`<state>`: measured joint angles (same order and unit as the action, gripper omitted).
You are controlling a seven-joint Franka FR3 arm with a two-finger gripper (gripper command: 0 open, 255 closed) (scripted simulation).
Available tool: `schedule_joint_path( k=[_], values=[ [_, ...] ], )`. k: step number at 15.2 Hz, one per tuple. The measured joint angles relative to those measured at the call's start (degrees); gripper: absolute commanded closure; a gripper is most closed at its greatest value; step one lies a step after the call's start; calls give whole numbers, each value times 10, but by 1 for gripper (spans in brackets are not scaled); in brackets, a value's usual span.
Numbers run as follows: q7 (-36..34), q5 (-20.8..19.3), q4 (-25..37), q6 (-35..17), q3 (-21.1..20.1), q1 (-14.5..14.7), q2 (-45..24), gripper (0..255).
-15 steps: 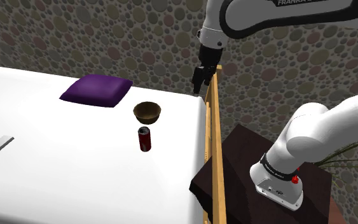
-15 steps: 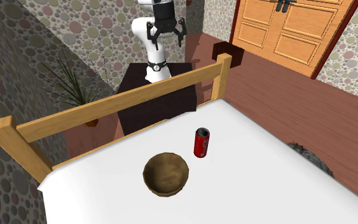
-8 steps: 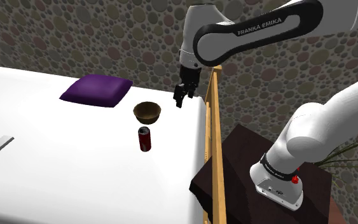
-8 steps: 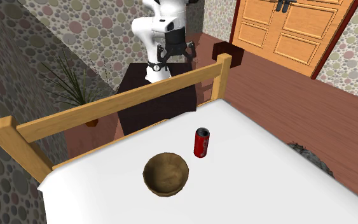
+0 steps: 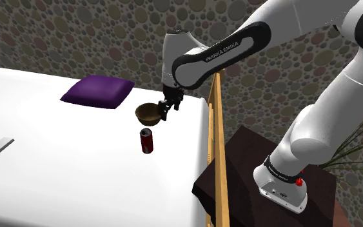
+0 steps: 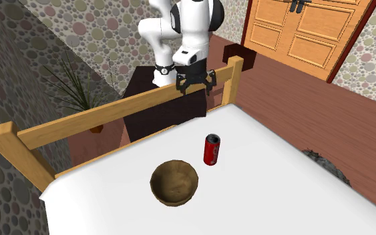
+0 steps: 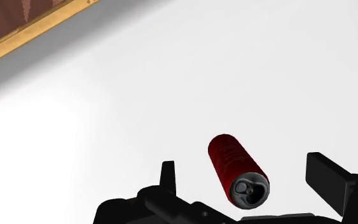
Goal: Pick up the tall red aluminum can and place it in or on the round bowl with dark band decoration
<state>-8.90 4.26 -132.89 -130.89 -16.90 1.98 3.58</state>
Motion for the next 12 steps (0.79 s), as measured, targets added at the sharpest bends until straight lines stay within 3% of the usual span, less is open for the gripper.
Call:
schedule_joint_path(
  k=[5,12],
  values=[
    [-57,-59,54,-57,-8,13,-117,0],
    [-131,-140,171,-93,14,58,-279,0]
  ],
)
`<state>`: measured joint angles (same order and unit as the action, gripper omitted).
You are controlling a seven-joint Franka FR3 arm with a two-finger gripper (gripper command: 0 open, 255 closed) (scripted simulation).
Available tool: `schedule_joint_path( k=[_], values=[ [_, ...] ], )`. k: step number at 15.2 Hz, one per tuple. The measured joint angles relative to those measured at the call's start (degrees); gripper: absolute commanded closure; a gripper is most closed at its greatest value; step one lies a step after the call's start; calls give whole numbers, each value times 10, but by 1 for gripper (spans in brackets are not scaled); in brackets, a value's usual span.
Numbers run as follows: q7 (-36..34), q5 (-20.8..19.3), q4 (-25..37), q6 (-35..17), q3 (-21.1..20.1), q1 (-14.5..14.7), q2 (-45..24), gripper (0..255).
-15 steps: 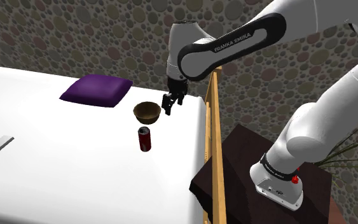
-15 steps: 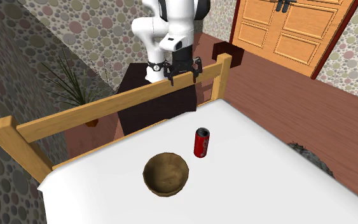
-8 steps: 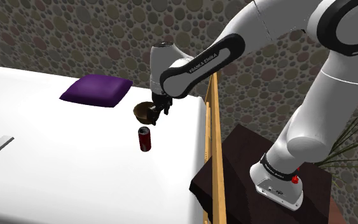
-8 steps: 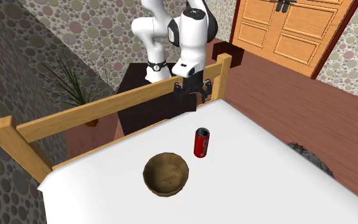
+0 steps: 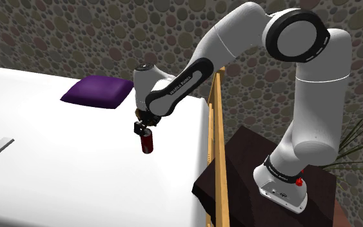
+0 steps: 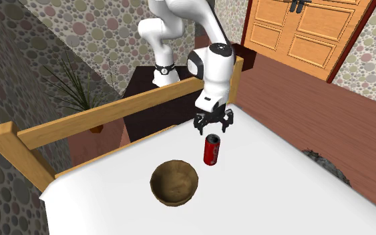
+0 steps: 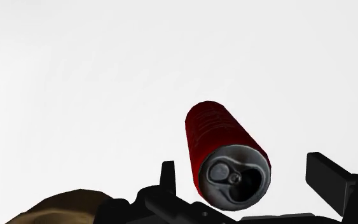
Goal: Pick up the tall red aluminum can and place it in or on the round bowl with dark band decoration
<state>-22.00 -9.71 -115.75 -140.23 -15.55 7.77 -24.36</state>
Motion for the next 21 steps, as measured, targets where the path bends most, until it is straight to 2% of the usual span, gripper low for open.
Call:
schedule_joint_path(
  k=[8,15,16,21],
  values=[
    [-15,-24,20,-41,17,13,-64,0],
    [-16,-26,22,-45,19,15,-69,0],
    [-16,-26,22,-45,19,15,-69,255],
    [-16,-26,22,-45,19,14,-69,255]
  ],
)
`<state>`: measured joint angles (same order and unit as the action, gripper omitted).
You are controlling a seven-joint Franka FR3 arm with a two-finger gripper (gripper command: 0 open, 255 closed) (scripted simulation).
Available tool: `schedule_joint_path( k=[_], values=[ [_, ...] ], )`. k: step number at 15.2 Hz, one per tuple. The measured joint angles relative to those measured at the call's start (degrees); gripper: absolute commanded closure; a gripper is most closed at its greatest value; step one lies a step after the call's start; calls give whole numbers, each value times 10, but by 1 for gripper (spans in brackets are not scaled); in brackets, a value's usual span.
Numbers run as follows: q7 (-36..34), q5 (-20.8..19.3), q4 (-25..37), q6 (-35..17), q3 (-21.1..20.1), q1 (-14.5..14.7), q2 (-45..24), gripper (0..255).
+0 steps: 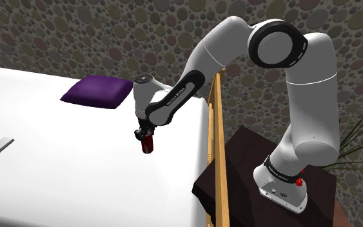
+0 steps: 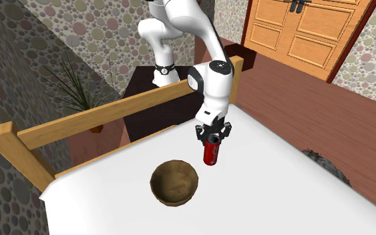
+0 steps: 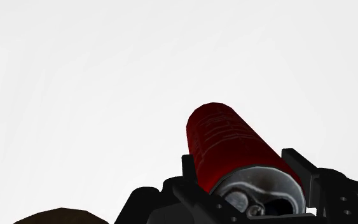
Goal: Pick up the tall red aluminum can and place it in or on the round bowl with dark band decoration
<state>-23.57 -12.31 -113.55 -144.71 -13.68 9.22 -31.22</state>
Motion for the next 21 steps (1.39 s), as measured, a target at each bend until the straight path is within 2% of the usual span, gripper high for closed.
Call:
schedule_joint_path(
  k=[6,20,21],
  values=[
    [1,1,-1,3,-1,-1,3,255],
    [21,31,3,78,-22,-16,78,255],
    [21,31,3,78,-22,-16,78,0]
  ],
)
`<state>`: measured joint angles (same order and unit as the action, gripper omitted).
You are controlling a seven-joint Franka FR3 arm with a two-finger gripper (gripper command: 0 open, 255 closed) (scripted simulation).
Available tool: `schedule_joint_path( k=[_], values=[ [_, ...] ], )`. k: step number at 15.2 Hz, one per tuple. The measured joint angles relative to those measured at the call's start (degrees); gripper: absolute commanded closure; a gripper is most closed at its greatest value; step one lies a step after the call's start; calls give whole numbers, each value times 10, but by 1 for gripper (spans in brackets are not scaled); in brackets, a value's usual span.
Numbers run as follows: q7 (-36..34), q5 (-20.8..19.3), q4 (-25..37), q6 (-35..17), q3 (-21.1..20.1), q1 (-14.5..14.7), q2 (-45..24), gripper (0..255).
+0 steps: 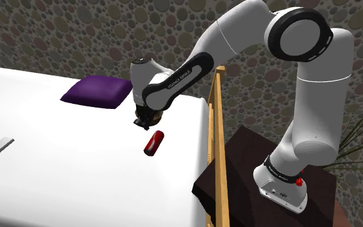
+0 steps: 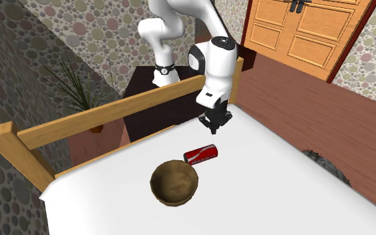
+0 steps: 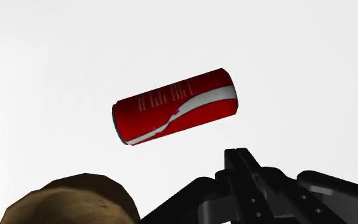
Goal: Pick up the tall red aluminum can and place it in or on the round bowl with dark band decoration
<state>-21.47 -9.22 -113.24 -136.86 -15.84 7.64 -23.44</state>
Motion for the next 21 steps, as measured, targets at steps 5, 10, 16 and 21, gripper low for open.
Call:
schedule_joint_path(
  k=[5,10,16,21],
  values=[
    [-152,13,-13,-53,42,22,-32,0],
    [-408,55,-49,-147,112,69,-74,0],
    [-535,87,-51,-211,147,99,-129,0],
    [-538,87,-35,-229,148,100,-162,0]
  ],
)
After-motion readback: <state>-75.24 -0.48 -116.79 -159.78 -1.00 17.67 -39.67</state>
